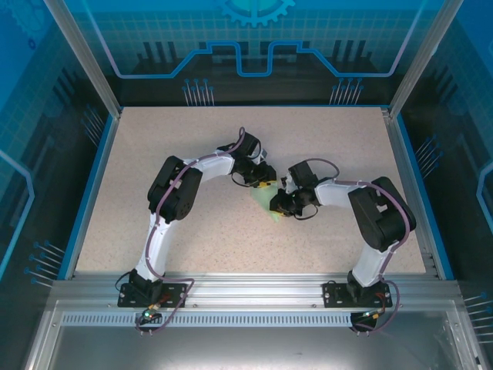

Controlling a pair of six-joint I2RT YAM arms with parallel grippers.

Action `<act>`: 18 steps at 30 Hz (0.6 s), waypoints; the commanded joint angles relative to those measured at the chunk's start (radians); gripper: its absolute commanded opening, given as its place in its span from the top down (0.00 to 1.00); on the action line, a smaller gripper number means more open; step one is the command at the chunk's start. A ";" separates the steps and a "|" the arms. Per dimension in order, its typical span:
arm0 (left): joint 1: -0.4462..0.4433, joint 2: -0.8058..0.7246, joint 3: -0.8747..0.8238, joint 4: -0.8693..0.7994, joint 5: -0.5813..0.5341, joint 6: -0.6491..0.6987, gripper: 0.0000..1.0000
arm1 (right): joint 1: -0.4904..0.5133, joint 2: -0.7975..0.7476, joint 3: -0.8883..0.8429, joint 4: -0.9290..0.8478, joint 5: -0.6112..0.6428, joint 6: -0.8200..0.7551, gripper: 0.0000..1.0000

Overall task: Fold a paper plane with a square sheet of paper (fold left side to right side)
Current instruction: Fourth fold the wing at the center of the table.

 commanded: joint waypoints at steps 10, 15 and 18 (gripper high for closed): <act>0.019 0.077 -0.026 -0.046 -0.083 -0.010 0.66 | 0.023 -0.042 -0.095 -0.232 -0.012 -0.088 0.84; 0.020 0.074 -0.024 -0.050 -0.084 -0.008 0.65 | 0.024 -0.060 -0.117 -0.266 -0.018 -0.118 0.84; 0.019 0.072 -0.023 -0.052 -0.081 -0.007 0.65 | 0.024 -0.071 -0.132 -0.278 -0.036 -0.138 0.84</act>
